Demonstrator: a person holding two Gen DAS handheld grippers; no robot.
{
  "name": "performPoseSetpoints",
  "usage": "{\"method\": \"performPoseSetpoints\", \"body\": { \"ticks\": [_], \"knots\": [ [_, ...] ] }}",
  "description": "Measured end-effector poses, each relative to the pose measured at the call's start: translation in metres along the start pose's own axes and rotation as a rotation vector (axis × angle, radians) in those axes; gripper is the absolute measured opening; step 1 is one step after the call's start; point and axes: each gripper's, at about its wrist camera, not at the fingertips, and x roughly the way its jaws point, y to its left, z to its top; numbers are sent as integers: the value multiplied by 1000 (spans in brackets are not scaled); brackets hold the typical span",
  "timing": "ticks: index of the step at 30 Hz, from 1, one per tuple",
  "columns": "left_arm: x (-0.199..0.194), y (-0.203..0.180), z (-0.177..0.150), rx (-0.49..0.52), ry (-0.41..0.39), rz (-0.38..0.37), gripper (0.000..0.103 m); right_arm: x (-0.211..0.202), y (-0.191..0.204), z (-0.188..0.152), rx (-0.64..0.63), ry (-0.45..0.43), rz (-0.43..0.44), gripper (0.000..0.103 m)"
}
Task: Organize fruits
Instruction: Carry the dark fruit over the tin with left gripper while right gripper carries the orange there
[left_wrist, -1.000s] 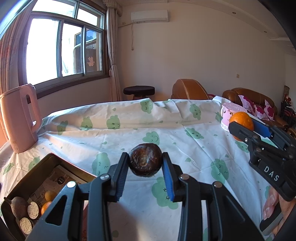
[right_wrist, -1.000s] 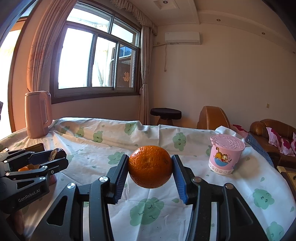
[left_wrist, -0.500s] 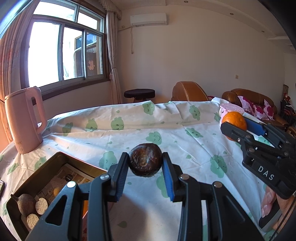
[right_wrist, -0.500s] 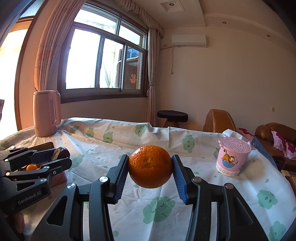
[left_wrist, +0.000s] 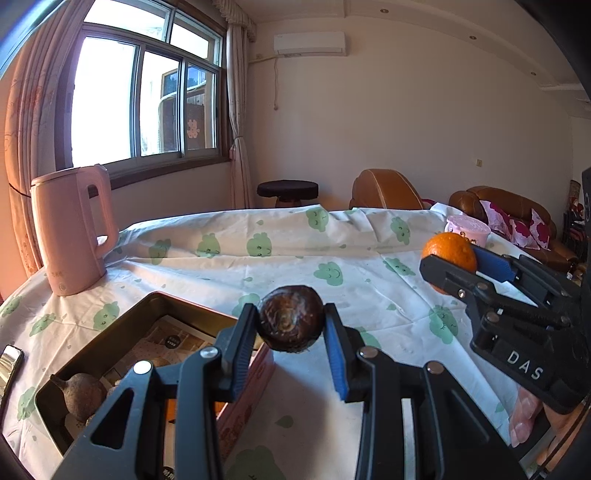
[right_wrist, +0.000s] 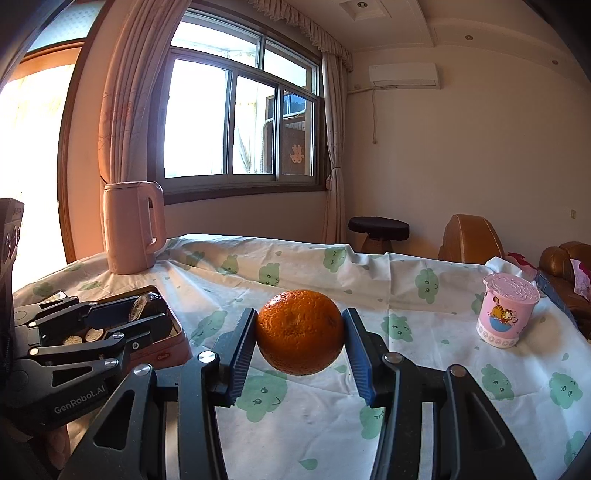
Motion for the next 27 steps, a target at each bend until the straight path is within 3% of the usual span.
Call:
{"method": "performPoseSetpoints", "body": {
  "ticks": [27],
  "knots": [
    [-24, 62, -14, -70, 6, 87, 38, 8, 70, 12, -52, -1, 153, 49]
  ]
}}
